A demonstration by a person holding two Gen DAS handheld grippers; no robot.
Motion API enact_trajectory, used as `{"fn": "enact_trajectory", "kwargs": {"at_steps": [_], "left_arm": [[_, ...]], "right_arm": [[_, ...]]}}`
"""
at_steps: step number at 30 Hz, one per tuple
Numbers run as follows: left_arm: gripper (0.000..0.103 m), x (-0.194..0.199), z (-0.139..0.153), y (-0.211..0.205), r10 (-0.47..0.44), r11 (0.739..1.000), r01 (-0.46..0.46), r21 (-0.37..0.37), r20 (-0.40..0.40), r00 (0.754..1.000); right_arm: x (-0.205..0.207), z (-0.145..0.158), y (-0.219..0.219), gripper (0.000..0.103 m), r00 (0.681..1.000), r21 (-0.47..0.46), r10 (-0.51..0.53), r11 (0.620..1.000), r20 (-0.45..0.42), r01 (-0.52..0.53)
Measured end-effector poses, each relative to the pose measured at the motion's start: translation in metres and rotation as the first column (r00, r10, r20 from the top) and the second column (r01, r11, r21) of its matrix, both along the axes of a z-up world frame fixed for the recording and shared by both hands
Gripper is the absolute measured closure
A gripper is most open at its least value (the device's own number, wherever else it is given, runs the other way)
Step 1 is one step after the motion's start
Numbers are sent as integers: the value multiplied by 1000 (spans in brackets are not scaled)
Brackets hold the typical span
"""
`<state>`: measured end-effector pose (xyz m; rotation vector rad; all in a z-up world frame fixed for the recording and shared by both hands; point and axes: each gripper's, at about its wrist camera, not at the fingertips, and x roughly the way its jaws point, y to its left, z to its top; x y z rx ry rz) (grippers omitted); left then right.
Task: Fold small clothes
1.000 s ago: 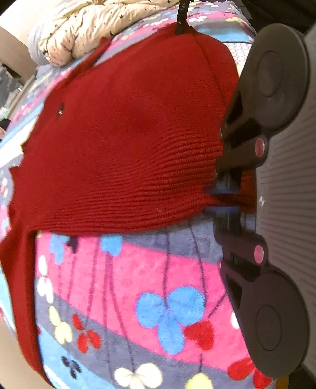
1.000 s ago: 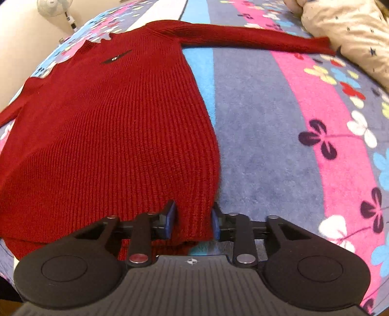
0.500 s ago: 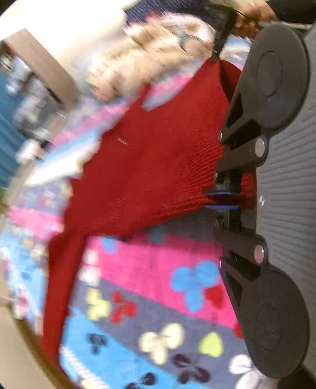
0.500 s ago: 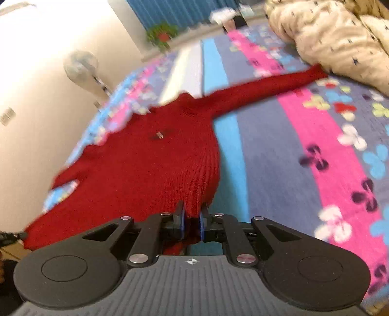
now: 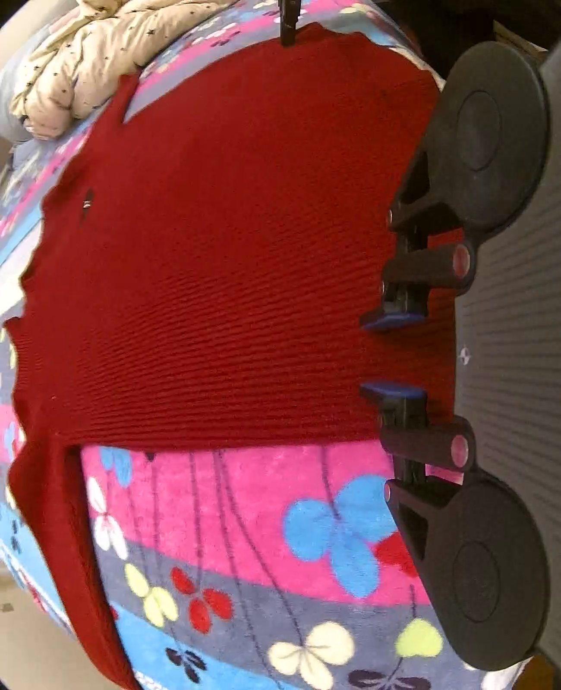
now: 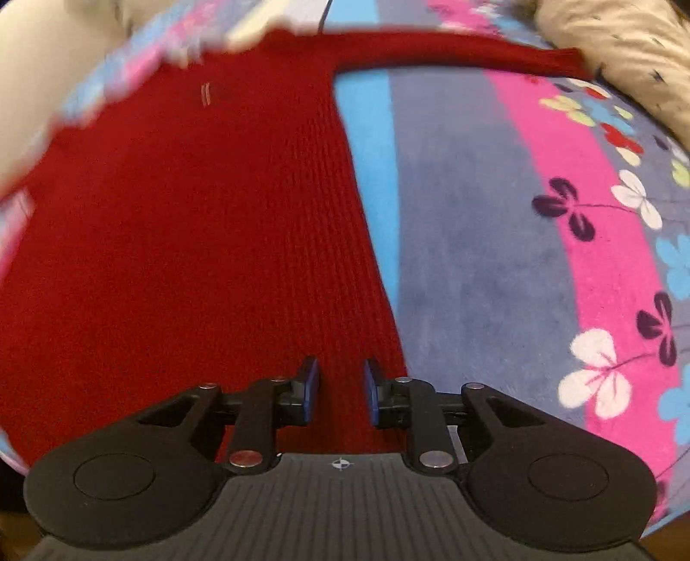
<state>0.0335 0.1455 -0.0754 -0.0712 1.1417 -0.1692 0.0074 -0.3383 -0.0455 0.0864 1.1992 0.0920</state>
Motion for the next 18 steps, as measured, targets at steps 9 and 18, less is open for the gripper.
{"fn": "enact_trajectory", "kwargs": {"at_steps": [9, 18], "left_arm": [[29, 3, 22, -1, 88, 995, -96, 38, 169, 982], [20, 3, 32, -13, 85, 985, -122, 124, 273, 958]], "right_arm": [[-2, 33, 13, 62, 970, -60, 17, 998, 243, -3], [8, 38, 20, 61, 944, -50, -17, 998, 329, 35]]}}
